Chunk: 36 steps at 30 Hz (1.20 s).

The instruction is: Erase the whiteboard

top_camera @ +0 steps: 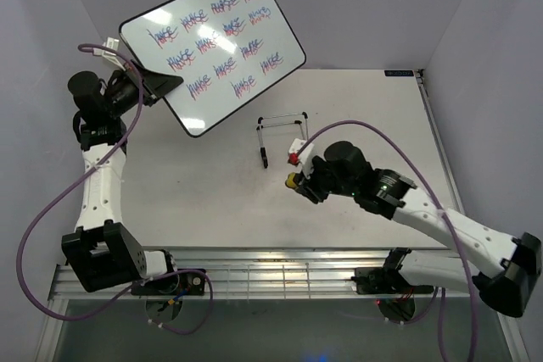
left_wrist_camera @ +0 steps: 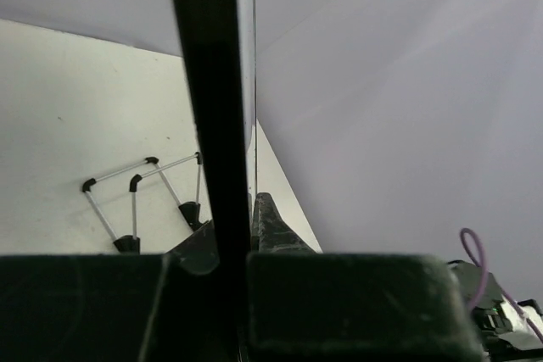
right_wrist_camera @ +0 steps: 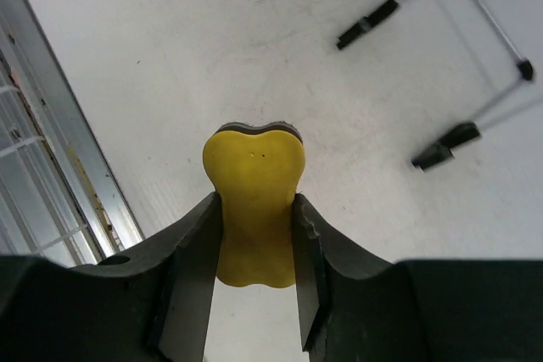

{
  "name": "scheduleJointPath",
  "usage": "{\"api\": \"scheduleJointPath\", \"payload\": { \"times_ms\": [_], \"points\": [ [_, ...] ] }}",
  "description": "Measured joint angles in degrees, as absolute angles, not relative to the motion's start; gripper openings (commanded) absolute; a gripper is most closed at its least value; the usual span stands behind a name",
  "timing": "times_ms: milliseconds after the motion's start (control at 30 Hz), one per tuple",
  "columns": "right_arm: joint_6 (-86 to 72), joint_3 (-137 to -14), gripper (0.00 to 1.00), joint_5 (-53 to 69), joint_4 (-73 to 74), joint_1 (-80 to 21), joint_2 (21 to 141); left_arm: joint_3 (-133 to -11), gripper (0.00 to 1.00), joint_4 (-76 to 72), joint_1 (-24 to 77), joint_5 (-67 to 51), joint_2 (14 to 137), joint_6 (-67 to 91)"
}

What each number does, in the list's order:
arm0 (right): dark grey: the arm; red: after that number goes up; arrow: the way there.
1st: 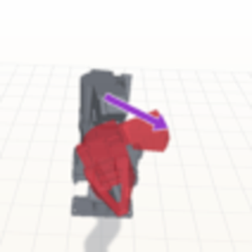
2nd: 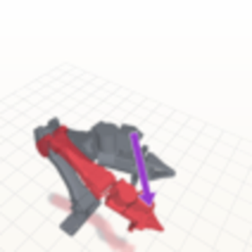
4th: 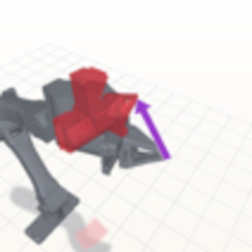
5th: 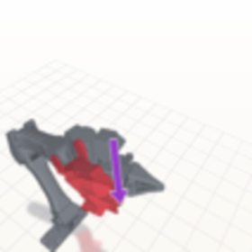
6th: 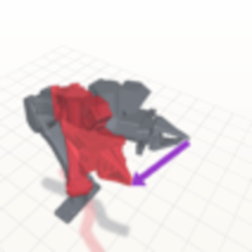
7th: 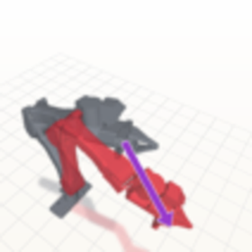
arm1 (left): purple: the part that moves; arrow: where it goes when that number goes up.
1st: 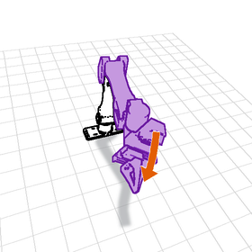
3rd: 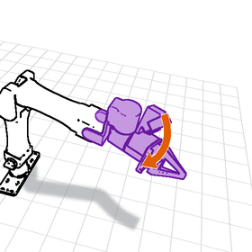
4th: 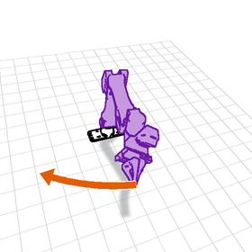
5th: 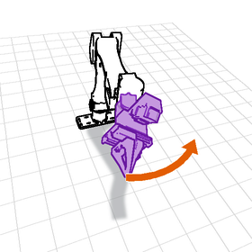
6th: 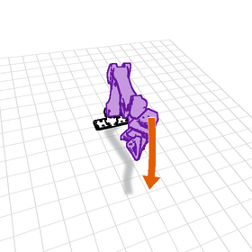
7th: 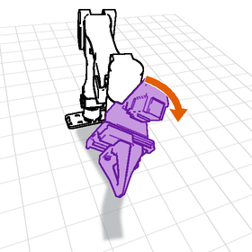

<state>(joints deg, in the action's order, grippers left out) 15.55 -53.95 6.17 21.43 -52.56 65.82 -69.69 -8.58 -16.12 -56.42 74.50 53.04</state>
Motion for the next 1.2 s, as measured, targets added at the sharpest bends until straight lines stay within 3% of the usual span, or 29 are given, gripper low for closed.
{"api": "scheduleJointPath", "payload": {
  "times_ms": [233, 400, 533, 900, 1200],
  "points": [
    [3.29, -59.75, 0.34, -9.63, 35.38, -51.75, 47.44, -65.23, 0.00, -4.95, 2.15, -48.77, 76.97, 45.56],
    [-1.98, -67.02, 0.33, -19.64, 37.65, -51.33, 46.06, -52.80, 0.00, -2.33, 14.68, -50.78, 77.25, 43.31],
    [-4.58, -67.29, 0.33, -23.55, 39.07, -49.39, 47.88, -43.77, 0.00, 2.13, 16.80, -55.02, 77.08, 43.83],
    [-7.68, -61.25, 0.31, -11.90, 32.73, -47.40, 57.91, -33.04, 0.00, -1.50, 15.49, -56.60, 67.53, 44.40],
    [-9.26, -61.28, 0.36, 1.10, 21.98, -47.37, 70.15, -30.09, 0.00, 4.51, 15.16, -57.10, 64.75, 45.28]
  ]
}}
